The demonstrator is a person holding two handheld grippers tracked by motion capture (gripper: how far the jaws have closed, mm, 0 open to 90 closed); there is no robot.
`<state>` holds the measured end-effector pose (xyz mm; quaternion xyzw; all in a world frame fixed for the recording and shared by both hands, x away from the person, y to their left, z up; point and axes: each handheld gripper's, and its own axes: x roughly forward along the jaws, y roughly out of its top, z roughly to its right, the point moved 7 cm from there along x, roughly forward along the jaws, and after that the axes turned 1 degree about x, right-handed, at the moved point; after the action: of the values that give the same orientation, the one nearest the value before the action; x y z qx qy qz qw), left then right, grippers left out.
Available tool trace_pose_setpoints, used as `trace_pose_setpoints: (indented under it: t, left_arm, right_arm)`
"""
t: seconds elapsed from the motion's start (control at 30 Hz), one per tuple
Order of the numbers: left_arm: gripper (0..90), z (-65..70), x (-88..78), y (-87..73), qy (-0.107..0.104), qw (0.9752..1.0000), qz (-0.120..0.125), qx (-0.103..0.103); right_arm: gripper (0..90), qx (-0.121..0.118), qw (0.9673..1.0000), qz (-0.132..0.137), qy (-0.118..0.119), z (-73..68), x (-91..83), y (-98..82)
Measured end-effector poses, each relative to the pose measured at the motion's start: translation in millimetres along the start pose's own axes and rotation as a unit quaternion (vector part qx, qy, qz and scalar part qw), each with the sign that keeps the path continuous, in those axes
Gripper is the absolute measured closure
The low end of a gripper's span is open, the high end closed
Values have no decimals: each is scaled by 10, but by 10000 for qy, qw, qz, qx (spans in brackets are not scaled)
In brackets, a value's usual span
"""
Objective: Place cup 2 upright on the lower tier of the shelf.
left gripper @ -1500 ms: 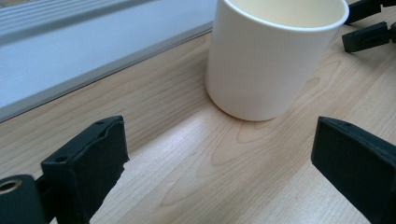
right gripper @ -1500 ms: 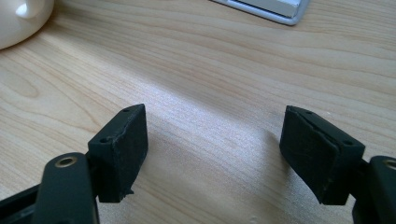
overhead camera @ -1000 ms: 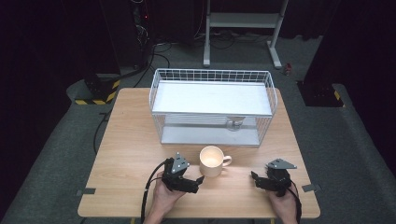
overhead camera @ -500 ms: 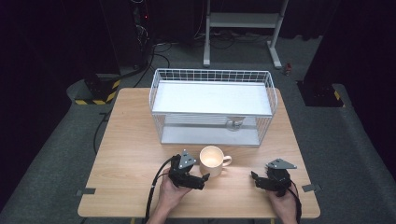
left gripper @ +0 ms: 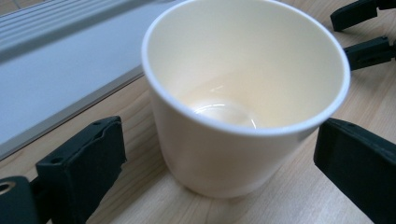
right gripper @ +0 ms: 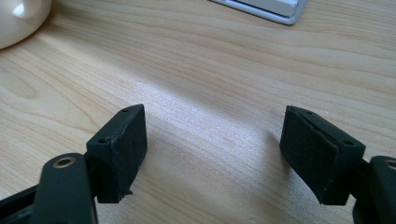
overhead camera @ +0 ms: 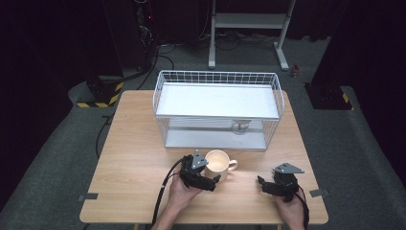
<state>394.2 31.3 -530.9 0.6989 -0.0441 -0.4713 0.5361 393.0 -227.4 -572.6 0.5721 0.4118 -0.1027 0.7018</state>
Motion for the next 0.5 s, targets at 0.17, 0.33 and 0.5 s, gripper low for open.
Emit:
trace_pose_setpoints:
  t: [0.17,0.33,0.5]
  left_arm:
    - [28,22,62,59,35,9999,-25,132]
    - [30,25,117,100,-9,9999,20,110]
    - [30,33,190,113,-6,9999,45,98]
  right_arm:
    - [232,0,10000,0,1,0,0,0]
    - [230,13,10000,-9,-10,3,-1,-1]
    - [230,12,10000,-9,-10,3,-1,-1]
